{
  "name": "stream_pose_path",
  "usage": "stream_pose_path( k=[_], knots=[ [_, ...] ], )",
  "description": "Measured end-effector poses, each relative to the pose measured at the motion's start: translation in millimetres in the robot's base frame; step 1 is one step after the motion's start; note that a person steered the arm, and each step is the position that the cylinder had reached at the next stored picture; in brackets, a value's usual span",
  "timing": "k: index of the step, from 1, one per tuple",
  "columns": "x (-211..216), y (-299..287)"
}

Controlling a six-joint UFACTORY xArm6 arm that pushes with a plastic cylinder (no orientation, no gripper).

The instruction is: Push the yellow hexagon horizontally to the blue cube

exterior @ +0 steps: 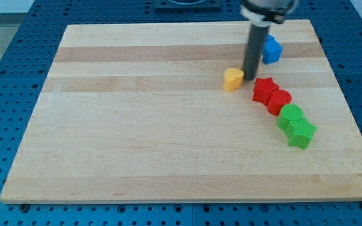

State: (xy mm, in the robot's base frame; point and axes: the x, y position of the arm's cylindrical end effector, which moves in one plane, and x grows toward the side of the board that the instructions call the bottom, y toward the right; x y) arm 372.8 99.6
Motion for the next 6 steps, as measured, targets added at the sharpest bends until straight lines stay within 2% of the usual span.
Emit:
stream_pose_path(
  k=[1,3,4,6],
  knots=[
    [-0.1,11.6],
    [-11.8,116.5],
    [-32.7,88.5],
    [-25.3,-60.5]
  ],
)
